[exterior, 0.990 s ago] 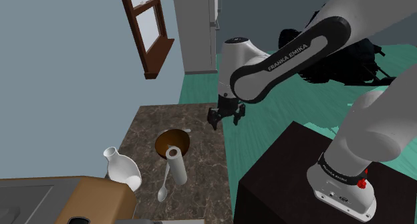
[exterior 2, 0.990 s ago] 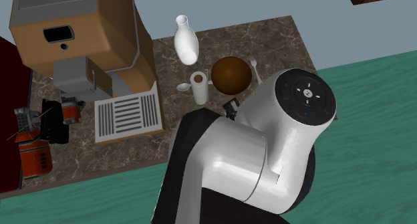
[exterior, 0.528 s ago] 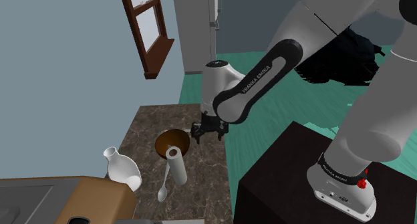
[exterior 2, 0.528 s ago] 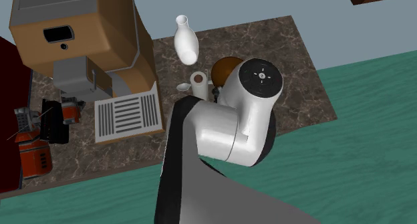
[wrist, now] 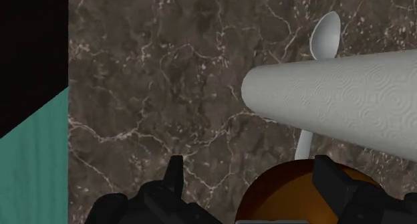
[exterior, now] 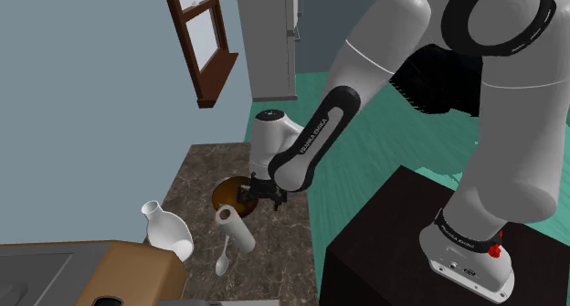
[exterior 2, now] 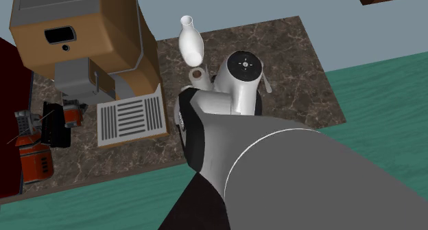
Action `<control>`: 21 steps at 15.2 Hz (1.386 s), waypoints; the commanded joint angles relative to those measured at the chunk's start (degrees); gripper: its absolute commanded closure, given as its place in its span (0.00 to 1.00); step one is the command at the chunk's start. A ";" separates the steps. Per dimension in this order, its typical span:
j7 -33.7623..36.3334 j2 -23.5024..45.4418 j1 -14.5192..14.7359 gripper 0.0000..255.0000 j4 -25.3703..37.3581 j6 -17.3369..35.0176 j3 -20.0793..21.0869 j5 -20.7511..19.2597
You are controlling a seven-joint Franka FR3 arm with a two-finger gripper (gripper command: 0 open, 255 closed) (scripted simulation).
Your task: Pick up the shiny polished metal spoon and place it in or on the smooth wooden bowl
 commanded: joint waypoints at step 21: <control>13.34 31.23 12.66 0.00 30.60 4.69 -8.01 -2.53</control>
